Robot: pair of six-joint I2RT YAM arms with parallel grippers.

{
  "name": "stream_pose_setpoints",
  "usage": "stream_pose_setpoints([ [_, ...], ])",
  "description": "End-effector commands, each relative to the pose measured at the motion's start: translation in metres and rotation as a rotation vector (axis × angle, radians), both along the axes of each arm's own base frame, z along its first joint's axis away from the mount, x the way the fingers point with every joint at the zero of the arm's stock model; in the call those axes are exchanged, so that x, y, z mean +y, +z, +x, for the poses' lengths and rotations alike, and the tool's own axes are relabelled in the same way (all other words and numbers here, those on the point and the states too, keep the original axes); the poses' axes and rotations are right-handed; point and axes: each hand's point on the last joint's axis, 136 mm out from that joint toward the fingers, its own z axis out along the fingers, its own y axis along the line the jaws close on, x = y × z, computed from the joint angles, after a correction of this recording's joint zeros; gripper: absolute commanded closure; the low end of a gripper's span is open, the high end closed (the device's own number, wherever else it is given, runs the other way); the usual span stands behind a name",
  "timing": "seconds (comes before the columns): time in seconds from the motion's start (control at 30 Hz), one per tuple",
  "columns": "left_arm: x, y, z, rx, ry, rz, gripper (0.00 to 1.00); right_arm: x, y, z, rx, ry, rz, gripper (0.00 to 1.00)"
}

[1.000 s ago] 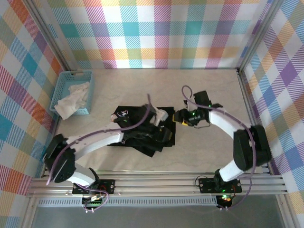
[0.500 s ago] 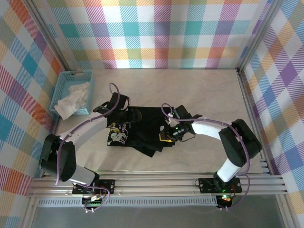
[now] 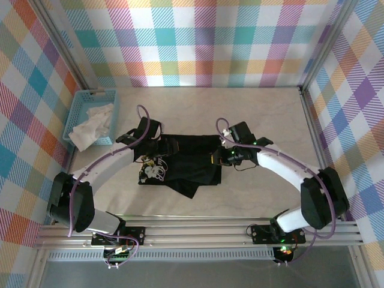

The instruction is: Fold the inside-out t-shirt

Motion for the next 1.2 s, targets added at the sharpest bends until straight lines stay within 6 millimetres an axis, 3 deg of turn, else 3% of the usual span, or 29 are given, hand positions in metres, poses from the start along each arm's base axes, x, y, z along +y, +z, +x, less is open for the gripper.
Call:
stream_pose_setpoints([
  [0.0, 0.006, -0.013, -0.006, 0.045, -0.017, 0.023, 0.28, -0.015, -0.041, -0.004, 0.080, -0.010, -0.100, 0.82],
  [0.13, 0.018, -0.022, -0.003, 0.070, -0.001, 0.062, 0.27, -0.018, -0.064, -0.010, 0.148, -0.016, -0.135, 0.68],
  [0.2, 0.027, -0.027, -0.001, 0.086, 0.014, 0.078, 0.27, -0.021, -0.064, -0.016, 0.162, -0.012, -0.139, 0.64],
  [0.37, 0.043, -0.042, 0.002, 0.122, 0.054, 0.104, 0.26, -0.025, -0.038, -0.028, 0.118, 0.003, -0.107, 0.55],
  [0.47, 0.045, -0.052, 0.002, 0.140, 0.067, 0.097, 0.26, -0.007, -0.007, -0.023, 0.021, 0.025, 0.028, 0.53],
  [0.53, 0.045, -0.058, 0.000, 0.155, 0.071, 0.096, 0.26, 0.004, 0.001, -0.019, 0.000, 0.026, 0.082, 0.53],
  [0.73, 0.055, -0.080, -0.010, 0.187, 0.105, 0.113, 0.26, 0.022, -0.017, -0.019, 0.049, 0.052, 0.081, 0.57],
  [0.83, 0.059, -0.094, -0.017, 0.215, 0.116, 0.113, 0.26, 0.042, -0.025, -0.030, 0.094, 0.101, 0.097, 0.58],
  [0.9, 0.060, -0.103, -0.025, 0.244, 0.116, 0.113, 0.26, 0.049, -0.042, -0.039, 0.156, 0.102, 0.064, 0.58],
  [1.03, 0.056, -0.111, -0.044, 0.289, 0.119, 0.067, 0.26, 0.028, -0.079, -0.037, 0.253, 0.038, -0.103, 0.62],
  [1.17, 0.045, -0.110, -0.076, 0.331, 0.099, 0.006, 0.27, 0.004, -0.084, -0.013, 0.240, -0.016, -0.178, 0.62],
])
